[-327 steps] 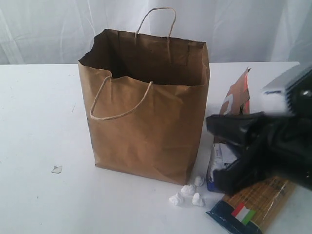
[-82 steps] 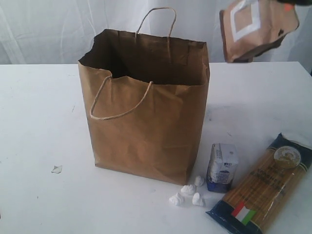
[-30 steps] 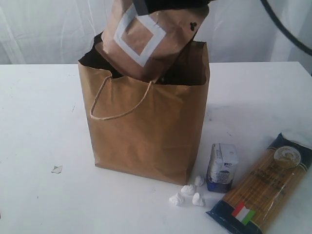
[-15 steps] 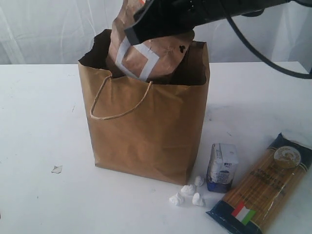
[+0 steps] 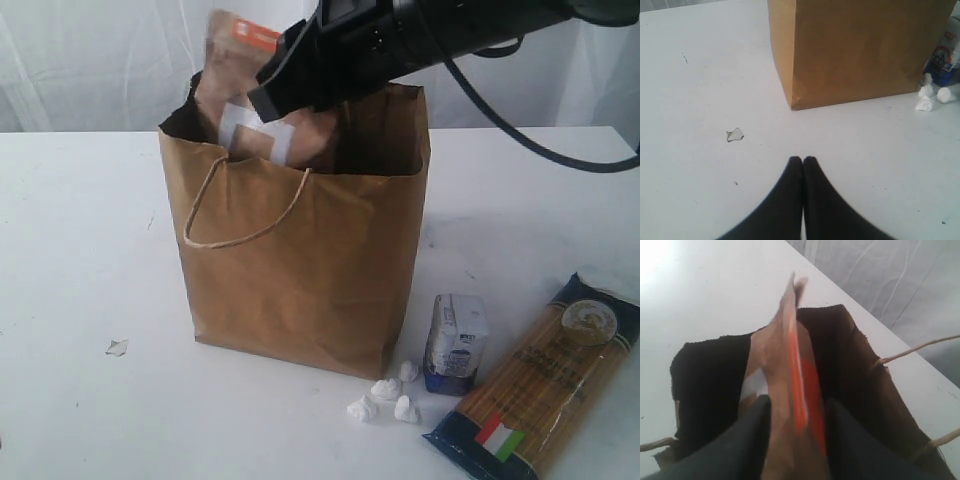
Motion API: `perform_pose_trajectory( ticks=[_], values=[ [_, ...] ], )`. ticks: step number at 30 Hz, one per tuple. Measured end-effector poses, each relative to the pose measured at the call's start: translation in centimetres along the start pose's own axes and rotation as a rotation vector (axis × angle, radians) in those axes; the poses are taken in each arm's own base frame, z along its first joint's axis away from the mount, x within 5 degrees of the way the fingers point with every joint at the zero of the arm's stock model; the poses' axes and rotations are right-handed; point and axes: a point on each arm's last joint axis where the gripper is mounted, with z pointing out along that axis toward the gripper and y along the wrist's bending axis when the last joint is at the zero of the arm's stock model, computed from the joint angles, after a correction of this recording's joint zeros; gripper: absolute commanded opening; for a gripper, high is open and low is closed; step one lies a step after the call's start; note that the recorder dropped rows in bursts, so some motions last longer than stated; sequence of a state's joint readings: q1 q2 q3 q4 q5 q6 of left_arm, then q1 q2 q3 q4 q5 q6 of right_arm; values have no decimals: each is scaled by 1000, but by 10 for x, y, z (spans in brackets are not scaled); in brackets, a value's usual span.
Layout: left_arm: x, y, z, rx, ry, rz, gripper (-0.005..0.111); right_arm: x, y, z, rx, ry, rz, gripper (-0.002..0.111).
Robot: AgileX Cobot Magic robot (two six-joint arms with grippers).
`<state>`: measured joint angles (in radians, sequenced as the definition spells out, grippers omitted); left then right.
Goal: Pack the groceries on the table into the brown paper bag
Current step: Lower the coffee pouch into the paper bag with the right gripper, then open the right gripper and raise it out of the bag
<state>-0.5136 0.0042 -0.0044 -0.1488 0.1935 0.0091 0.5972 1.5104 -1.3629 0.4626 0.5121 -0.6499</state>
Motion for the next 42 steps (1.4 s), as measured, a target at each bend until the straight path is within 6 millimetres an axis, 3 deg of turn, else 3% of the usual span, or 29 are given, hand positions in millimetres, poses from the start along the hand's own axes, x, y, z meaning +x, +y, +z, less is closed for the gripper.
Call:
perform_pose_trajectory(
  ticks=[11, 17, 24, 31, 38, 42],
  values=[
    [0, 0, 0, 0, 0, 0, 0, 0, 1, 0, -6, 3, 7, 54],
    [0, 0, 0, 0, 0, 0, 0, -8, 2, -17, 4, -40, -3, 54],
    [0, 0, 0, 0, 0, 0, 0, -25, 5, -67, 78, -126, -66, 54],
    [0, 0, 0, 0, 0, 0, 0, -28, 8, -125, 184, -138, -59, 54],
    [0, 0, 0, 0, 0, 0, 0, -21, 5, -198, 415, -171, 60, 54],
    [0, 0, 0, 0, 0, 0, 0, -4, 4, -237, 548, -129, 198, 54]
  ],
)
